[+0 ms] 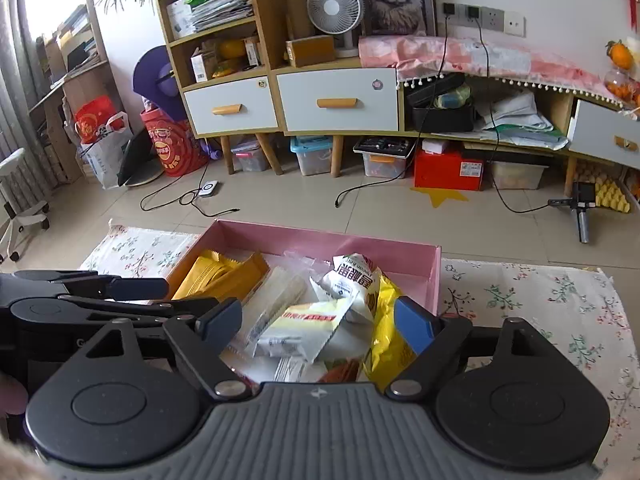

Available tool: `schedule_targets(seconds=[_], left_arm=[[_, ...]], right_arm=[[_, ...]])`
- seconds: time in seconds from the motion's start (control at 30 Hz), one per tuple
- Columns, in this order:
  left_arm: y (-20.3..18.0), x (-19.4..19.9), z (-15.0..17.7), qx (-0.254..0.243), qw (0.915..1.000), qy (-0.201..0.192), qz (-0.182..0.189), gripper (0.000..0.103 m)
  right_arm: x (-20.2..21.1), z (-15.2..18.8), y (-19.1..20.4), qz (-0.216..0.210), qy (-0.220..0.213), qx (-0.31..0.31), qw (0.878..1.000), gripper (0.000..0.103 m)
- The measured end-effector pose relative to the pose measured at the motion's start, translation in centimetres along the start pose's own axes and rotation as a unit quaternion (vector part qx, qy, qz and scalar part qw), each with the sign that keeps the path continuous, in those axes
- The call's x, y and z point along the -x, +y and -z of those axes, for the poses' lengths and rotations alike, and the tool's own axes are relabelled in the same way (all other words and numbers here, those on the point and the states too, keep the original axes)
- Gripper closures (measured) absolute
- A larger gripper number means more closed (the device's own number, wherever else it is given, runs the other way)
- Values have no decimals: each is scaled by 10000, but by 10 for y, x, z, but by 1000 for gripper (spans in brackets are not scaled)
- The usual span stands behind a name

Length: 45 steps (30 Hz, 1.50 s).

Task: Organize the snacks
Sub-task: 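Move both tools back over the loose snacks beside the box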

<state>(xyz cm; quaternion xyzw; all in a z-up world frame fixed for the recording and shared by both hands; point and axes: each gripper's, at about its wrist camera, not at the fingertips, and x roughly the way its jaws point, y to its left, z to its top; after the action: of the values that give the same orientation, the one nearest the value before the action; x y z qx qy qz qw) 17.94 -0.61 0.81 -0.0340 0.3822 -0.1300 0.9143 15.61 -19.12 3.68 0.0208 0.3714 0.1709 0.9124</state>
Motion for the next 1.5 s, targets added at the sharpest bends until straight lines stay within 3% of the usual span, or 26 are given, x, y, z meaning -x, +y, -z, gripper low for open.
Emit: schedule_targets(seconds=[0.47, 0.93, 1.1, 1.23, 1.5], left_arm=[[-12, 55, 38, -223, 9997, -39, -136, 7], [10, 91, 99, -60, 9987, 75, -496, 5], [24, 93, 120, 92, 9988, 24, -488, 5], [32, 89, 131, 43, 9990, -43, -454, 6], [49, 72, 144, 138, 9994, 16, -324, 6]], right_arm=[[38, 30, 4, 110, 89, 151, 9998, 4], [59, 73, 6, 327, 245, 303, 9987, 1], [56, 95, 4, 403, 277, 234, 9985, 0], [51, 112, 5, 560, 388, 638, 9956, 0], [36, 127, -7, 649, 623, 683, 9936, 1]])
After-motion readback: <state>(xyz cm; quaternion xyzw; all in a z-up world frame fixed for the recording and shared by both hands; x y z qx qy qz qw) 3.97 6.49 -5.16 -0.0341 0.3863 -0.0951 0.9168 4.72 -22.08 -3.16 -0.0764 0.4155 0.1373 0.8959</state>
